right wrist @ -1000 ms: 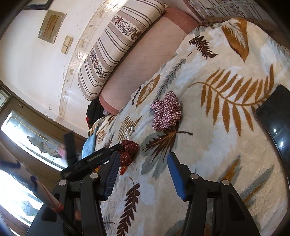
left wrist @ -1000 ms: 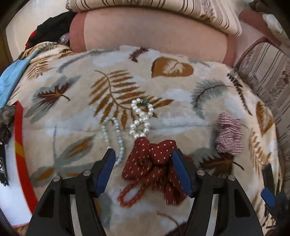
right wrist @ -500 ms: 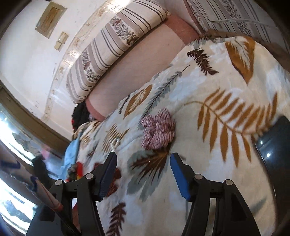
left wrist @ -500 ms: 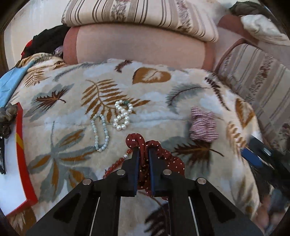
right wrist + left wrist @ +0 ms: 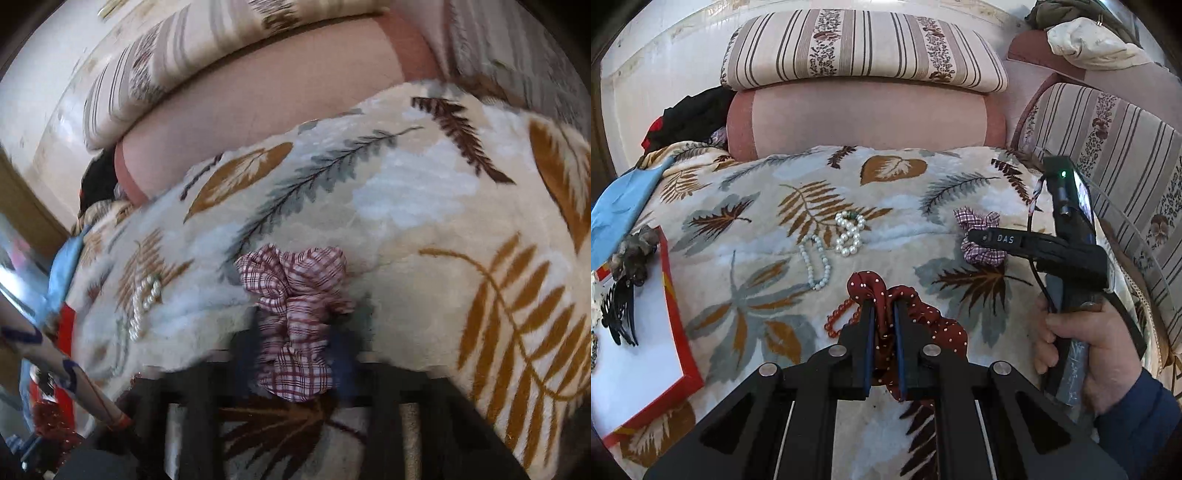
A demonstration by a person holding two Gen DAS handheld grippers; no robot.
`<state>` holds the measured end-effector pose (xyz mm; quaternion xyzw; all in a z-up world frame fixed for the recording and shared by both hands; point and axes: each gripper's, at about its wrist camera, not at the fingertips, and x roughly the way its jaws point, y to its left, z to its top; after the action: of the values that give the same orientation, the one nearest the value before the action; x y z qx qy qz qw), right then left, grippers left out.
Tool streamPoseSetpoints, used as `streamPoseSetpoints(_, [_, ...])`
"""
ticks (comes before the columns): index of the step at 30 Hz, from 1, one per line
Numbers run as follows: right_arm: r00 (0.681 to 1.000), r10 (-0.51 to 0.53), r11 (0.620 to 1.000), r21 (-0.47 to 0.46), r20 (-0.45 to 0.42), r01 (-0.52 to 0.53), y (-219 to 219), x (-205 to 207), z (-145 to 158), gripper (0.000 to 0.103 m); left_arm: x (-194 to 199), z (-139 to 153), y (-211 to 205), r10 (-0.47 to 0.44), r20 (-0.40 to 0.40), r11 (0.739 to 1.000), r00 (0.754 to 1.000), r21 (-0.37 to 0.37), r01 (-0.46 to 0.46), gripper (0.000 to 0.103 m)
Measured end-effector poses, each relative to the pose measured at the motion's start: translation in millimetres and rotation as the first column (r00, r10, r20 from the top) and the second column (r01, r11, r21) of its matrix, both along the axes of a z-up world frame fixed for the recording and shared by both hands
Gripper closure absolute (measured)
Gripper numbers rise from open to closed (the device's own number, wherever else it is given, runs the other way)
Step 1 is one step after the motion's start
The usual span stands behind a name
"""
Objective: Organize jewelry
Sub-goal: 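Grasp the red polka-dot scrunchie with the left gripper while the right grasps the pink plaid scrunchie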
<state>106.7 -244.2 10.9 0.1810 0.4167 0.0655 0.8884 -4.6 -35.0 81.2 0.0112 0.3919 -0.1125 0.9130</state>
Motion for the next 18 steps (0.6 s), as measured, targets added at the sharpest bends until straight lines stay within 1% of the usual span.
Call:
streamPoseSetpoints(2, [1.000,0.020,1.000,-0.004,0.015,-0.020,3.2,-4.8,7.0,0.088,-3.3,0.7,2.1,0.008,0.006,1.000,1.000,-0.003,-0.008,0.094])
streamPoseSetpoints(4, [0.998,0.025,1.000,-0.011,0.050,-0.024,5.3,-14.4,17.7,0.088,-8.5,4.2,4.2,0.017,0.016,1.000,1.000,0.001,-0.017,0.094])
streamPoseSetpoints(6, [0.997,0.027,0.999,0.021,0.079,-0.029,4.3,-27.0,28.8,0.088,-14.4,9.0,6.9,0.023,0.027,1.000,0.999,0.001,-0.023,0.094])
streamPoseSetpoints(11, [0.987,0.055,0.994,0.082,0.150,-0.068,5.7,-71.2,51.5,0.088,-35.2,21.9,20.0,0.053,0.059,0.999,0.997,0.004,-0.054,0.094])
streamPoseSetpoints(13, [0.982,0.074,0.992,0.088,0.174,-0.090,13.2,-86.3,58.6,0.088,-45.3,24.8,26.2,0.069,0.072,0.998,0.995,0.007,-0.069,0.094])
streamPoseSetpoints(15, [0.974,0.102,0.988,0.090,0.201,-0.122,22.0,-110.4,64.1,0.088,-54.1,26.7,31.6,0.078,0.082,0.997,0.994,0.010,-0.080,0.094])
streamPoseSetpoints(18, [0.967,0.132,0.986,0.075,0.219,-0.152,37.0,-145.5,65.9,0.088,-68.8,28.9,38.5,0.088,0.107,0.995,0.990,0.028,-0.092,0.094])
